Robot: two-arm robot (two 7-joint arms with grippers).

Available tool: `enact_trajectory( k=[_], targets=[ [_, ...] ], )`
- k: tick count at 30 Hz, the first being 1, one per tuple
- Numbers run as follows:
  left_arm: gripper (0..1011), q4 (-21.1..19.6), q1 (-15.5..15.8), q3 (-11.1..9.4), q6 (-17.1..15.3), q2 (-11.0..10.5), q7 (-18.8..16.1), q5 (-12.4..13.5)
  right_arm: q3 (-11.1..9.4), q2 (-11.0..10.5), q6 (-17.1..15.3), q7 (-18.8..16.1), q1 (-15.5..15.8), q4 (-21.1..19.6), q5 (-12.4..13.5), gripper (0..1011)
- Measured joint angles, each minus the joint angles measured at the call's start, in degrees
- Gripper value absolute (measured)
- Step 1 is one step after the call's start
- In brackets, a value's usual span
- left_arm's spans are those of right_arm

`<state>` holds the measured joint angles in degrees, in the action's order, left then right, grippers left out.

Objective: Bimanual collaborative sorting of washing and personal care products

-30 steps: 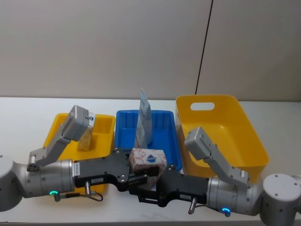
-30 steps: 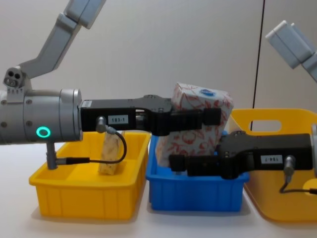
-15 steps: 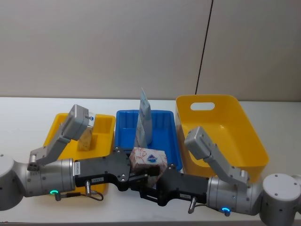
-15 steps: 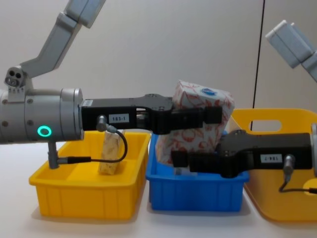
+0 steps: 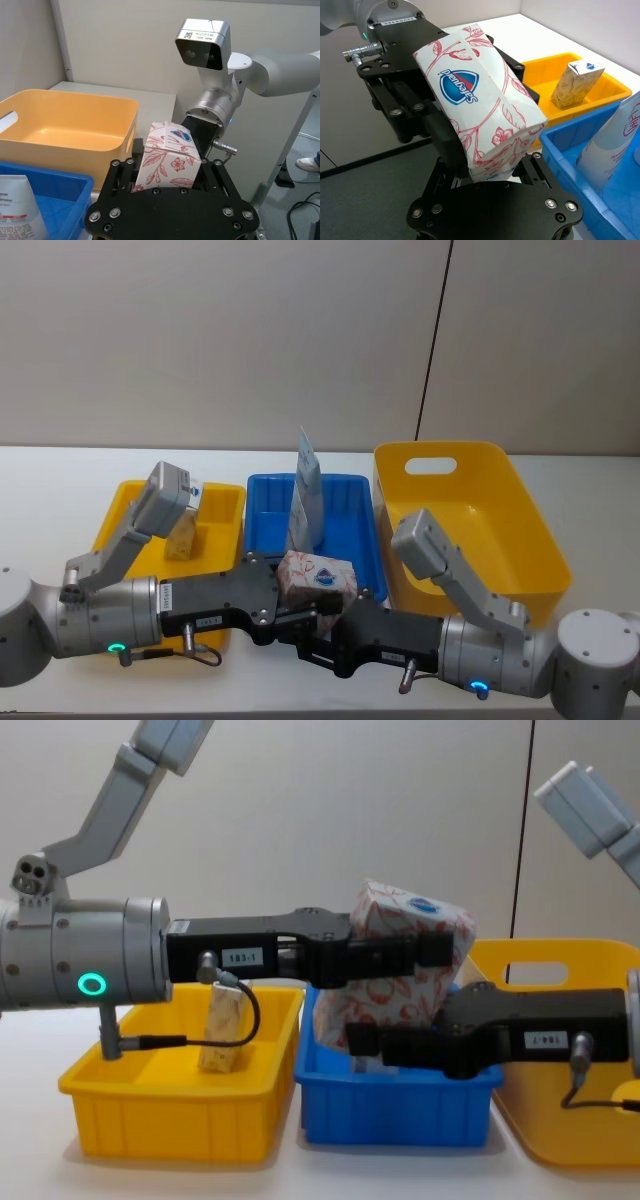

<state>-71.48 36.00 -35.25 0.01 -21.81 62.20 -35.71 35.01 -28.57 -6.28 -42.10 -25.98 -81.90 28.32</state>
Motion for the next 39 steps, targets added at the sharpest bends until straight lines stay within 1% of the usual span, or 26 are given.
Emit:
enact_trajectory(
  k=[2, 3, 5, 6, 8, 10, 12, 13, 15, 16, 19, 23, 25, 30, 36, 37, 39],
  targets=[
    [501, 0.0, 0.0, 0.0, 0.0, 0.0, 0.0, 0.0, 0.0, 0.0, 0.0, 0.1, 0.0, 0.0, 0.0, 405],
    [560, 0.0, 0.0, 0.0, 0.0, 0.0, 0.1, 0.0, 0.1, 0.0, 0.0, 0.1, 0.0, 0.0, 0.0, 404],
    [589, 0.0, 0.0, 0.0, 0.0, 0.0, 0.1, 0.0, 0.1, 0.0, 0.0, 0.4, 0.0, 0.0, 0.0, 391],
    [659, 0.0, 0.0, 0.0, 0.0, 0.1, 0.1, -0.1, 0.0, 0.0, 0.0, 0.5, 0.1, -0.1, 0.1, 391],
    [698, 0.0, 0.0, -0.1, 0.0, 0.1, 0.1, -0.1, -0.1, 0.1, 0.0, 0.9, 0.2, -0.2, 0.2, 391],
    [779, 0.0, 0.1, -0.1, 0.0, 0.1, 0.2, -0.1, -0.2, 0.1, 0.0, 1.3, 0.4, -0.3, 0.3, 393],
    [813, 0.0, 0.1, -0.1, 0.0, 0.1, 0.2, -0.1, -0.3, 0.1, 0.1, 1.6, 0.5, -0.4, 0.3, 391],
    [863, 0.0, 0.1, -0.1, 0.0, 0.1, 0.2, -0.1, -0.3, 0.1, 0.1, 1.9, 0.7, -0.5, 0.4, 391],
    [906, 0.0, 0.1, -0.1, 0.0, 0.1, 0.2, -0.1, -0.5, 0.1, 0.2, 2.2, 0.8, -0.7, 0.5, 389],
    [952, 0.0, 0.1, -0.1, 0.0, 0.1, 0.2, -0.1, -0.6, 0.1, 0.2, 2.5, 1.0, -0.8, 0.6, 384],
    [1002, 0.0, 0.1, -0.1, 0.1, 0.1, 0.2, -0.2, -0.9, 0.1, 0.3, 3.2, 1.3, -1.1, 0.8, 384],
    [1002, 0.0, 0.1, 0.0, 0.1, 0.2, 0.2, -0.2, -1.3, 0.0, 0.4, 4.2, 1.7, -1.5, 1.0, 384],
    [1002, 0.0, 0.1, 0.0, 0.1, 0.2, 0.2, -0.2, -2.0, -0.3, 0.4, 5.2, 2.3, -2.0, 1.2, 384],
    [1002, 0.0, 0.1, 0.0, 0.1, 0.2, 0.2, -0.2, -3.1, -0.9, 0.6, 6.5, 3.4, -3.1, 1.6, 384],
    [1002, 0.0, 0.1, -0.1, 0.1, 0.2, 0.1, -0.1, -4.8, -2.2, 0.6, 7.7, 5.0, -4.9, 2.2, 384],
    [1002, 0.0, 0.1, 0.0, 0.1, 0.1, 0.1, -0.1, -5.6, -2.8, 0.6, 8.2, 5.6, -5.4, 2.5, 384],
    [1003, 0.0, 0.1, -0.1, 0.1, 0.1, 0.1, -0.1, -6.1, -3.2, 0.6, 8.5, 6.1, -5.9, 2.7, 384]
  ],
)
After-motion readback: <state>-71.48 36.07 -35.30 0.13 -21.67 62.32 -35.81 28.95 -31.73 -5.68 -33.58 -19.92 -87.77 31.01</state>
